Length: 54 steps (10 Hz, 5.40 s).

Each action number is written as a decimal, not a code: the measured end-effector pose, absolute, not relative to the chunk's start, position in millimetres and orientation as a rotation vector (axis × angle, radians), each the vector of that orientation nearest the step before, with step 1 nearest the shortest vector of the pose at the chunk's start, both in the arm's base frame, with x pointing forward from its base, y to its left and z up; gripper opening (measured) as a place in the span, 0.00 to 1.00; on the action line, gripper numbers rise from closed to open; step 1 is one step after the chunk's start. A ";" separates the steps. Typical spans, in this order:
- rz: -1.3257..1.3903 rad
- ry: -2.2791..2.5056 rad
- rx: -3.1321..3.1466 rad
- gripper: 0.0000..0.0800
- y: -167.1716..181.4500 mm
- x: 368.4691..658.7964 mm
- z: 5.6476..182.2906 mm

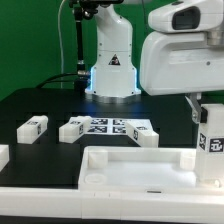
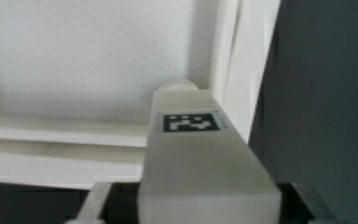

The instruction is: Assemble desk

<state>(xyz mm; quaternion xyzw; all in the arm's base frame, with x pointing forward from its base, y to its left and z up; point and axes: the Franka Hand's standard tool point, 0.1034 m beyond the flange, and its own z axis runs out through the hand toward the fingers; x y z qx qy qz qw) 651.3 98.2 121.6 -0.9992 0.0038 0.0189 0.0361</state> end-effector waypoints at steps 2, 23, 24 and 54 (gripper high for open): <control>0.067 0.362 -3.033 0.36 97.7 651.2 121.2; 0.051 0.233 -3.081 0.81 106.6 648.8 120.4; 0.048 0.112 -3.088 0.81 109.4 648.5 120.7; -0.059 1.016 -2.853 0.37 91.3 648.5 114.1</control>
Offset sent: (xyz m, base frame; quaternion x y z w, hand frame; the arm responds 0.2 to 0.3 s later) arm -0.0113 0.0046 -0.0047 0.0058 -0.0088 0.2284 0.9735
